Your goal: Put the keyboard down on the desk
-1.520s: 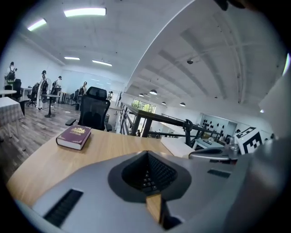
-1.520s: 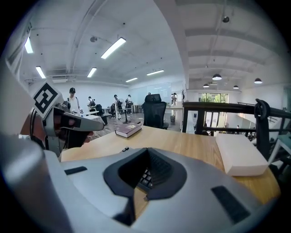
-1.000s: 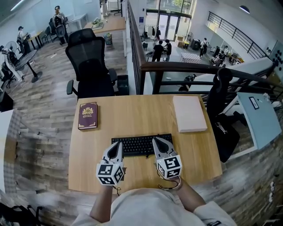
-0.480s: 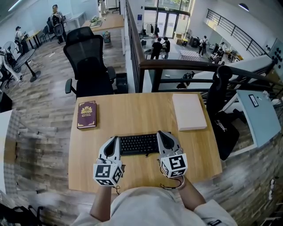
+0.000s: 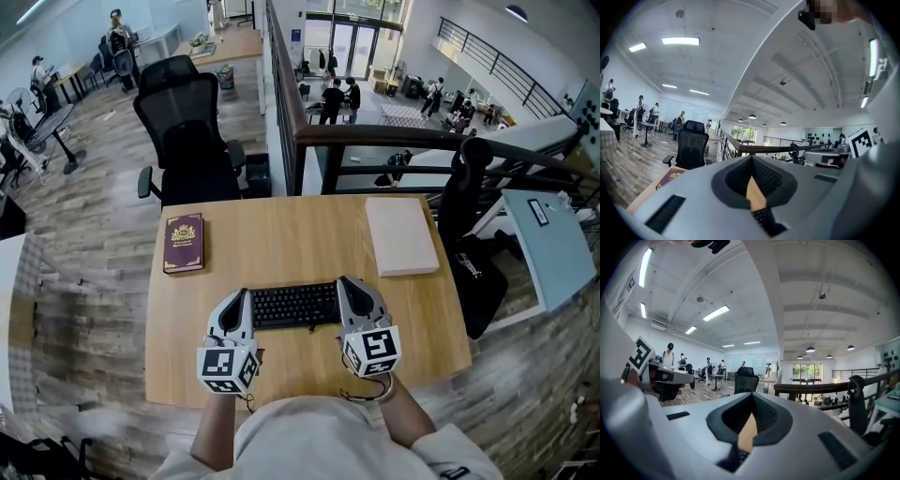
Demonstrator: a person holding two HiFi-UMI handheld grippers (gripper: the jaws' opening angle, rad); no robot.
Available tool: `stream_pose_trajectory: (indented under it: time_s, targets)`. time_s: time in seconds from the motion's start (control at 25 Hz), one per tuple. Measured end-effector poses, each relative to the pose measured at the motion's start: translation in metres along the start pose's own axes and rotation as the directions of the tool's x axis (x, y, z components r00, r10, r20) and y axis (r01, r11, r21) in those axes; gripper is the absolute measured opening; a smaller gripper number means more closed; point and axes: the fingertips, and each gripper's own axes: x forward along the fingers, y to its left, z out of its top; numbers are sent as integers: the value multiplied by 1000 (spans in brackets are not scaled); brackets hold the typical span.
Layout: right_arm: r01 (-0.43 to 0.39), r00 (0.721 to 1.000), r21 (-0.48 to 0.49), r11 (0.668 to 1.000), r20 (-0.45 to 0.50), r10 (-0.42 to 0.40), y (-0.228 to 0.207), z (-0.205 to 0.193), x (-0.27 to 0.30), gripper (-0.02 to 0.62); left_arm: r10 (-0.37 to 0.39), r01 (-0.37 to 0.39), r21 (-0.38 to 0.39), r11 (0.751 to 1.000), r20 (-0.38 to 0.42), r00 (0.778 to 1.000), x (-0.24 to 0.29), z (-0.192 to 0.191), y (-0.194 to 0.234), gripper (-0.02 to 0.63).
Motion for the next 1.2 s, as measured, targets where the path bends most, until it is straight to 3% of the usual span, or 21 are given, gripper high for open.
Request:
stream_pose_trajectory:
  time_s: [0.72,1.2]
  targets:
    - [13,1000,0,1000,20,-13,-6,10,-1,3,-10,10,58,998,5,1000,4,2,-5,11]
    - [13,999,-19,1000,39,-12,-8,20,-3,3,-13,12,53,998,12,1000,5,3,-5,11]
